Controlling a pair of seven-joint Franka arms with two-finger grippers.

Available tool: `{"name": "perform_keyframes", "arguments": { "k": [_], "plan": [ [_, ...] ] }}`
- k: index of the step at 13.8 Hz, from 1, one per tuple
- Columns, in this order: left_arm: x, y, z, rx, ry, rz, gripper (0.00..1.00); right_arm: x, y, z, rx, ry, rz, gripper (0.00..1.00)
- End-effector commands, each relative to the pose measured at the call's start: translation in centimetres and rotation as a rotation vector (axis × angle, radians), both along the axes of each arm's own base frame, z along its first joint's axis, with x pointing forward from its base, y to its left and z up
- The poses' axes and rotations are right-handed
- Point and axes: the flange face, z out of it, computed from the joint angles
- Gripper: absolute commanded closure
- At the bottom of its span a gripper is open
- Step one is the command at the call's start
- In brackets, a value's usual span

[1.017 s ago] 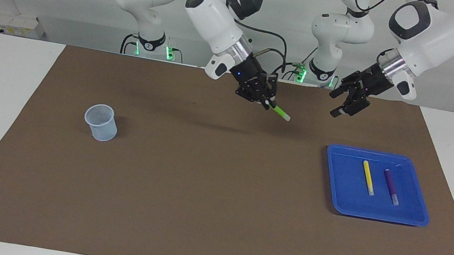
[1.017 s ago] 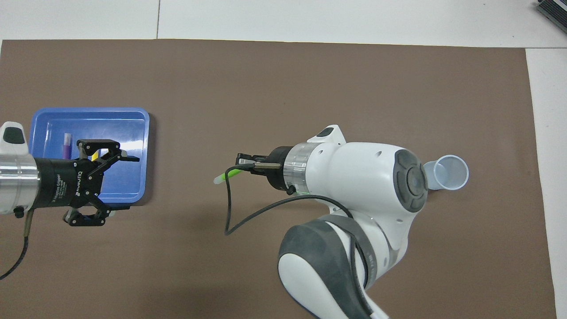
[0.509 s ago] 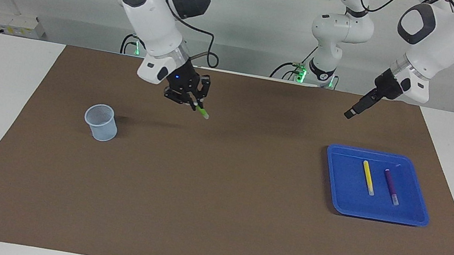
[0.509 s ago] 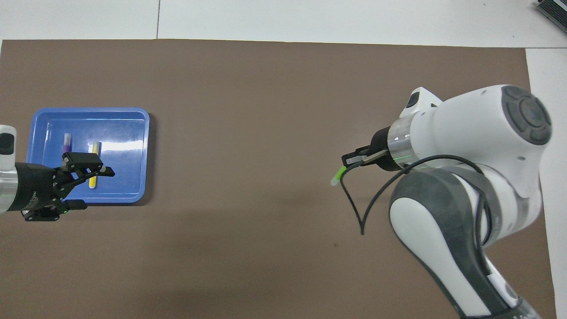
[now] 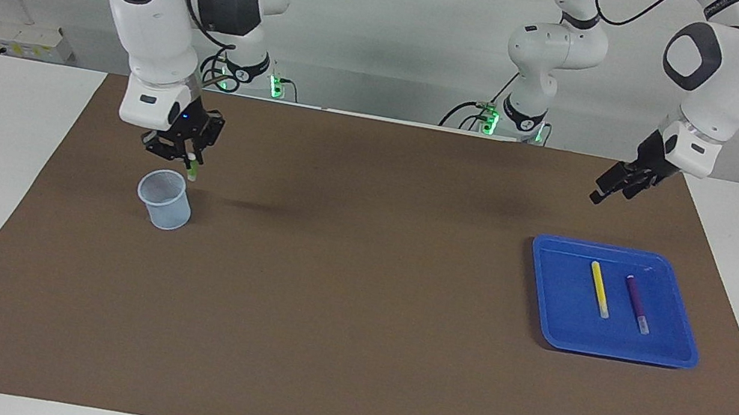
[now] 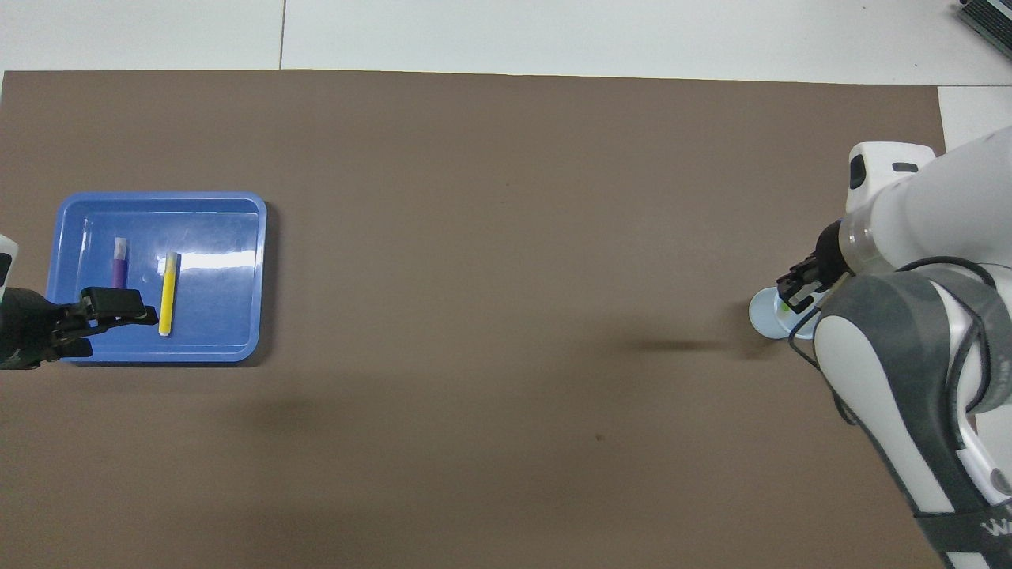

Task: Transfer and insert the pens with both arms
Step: 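Carry the green pen into the white cup with the right gripper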

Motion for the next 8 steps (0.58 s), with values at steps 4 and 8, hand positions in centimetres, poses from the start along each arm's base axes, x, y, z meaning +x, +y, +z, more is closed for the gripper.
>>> {"name": "perform_keyframes", "arguments": {
  "k": [4,8],
  "plan": [
    [3.8,2.7,-6.2,0.062,-0.036,-0.157,0.03,-1.8,-3.5,-2.6,-0.053,-0.005,0.082,1.00],
    [5.6,3.3,-9.7,0.070,-0.060,-0.195,0.05,-1.8,-3.2,-4.9,-0.047,-0.035,0.076,1.00]
  ]
}}
